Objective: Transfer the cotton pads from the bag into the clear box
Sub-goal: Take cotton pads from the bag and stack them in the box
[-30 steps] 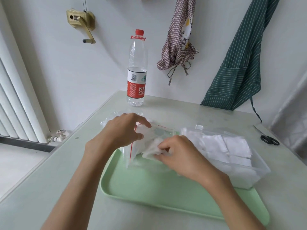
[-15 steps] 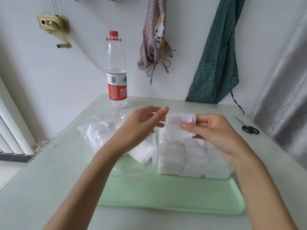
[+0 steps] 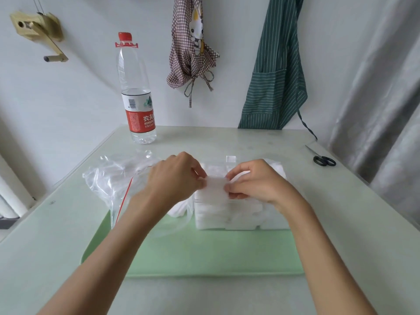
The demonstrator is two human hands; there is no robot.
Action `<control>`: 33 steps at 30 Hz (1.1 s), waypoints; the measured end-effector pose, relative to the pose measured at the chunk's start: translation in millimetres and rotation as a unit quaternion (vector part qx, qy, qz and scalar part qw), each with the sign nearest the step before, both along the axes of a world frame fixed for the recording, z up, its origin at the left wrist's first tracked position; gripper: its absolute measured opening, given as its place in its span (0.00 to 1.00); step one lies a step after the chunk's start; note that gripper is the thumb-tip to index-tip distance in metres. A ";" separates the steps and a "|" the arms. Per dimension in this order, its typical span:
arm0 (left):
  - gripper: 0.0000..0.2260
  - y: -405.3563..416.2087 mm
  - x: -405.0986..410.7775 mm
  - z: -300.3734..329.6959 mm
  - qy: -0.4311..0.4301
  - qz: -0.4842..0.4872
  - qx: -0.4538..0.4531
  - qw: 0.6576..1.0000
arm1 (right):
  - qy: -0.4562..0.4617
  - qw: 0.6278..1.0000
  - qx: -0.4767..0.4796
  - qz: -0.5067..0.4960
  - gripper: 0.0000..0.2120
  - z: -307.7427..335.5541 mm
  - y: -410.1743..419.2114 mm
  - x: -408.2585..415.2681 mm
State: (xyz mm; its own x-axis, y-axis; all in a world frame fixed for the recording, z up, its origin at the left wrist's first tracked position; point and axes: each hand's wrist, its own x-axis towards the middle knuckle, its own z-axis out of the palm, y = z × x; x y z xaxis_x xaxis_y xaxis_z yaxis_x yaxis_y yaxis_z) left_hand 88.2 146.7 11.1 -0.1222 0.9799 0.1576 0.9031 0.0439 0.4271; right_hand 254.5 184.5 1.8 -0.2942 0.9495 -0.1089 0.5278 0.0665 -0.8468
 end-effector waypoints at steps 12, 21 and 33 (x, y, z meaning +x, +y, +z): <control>0.08 10.3 5.8 5.9 0.252 -0.127 0.002 0.959 | -0.122 0.989 0.073 0.041 0.07 -6.2 -2.7 -9.0; 0.07 4.0 -24.0 0.8 0.074 -0.153 0.030 0.985 | -0.145 0.984 0.099 0.006 0.04 -9.9 -6.5 -8.6; 0.20 -11.4 -123.2 -29.7 0.068 -0.020 -0.038 0.997 | -0.255 0.878 0.394 0.097 0.08 -4.6 -35.8 -96.5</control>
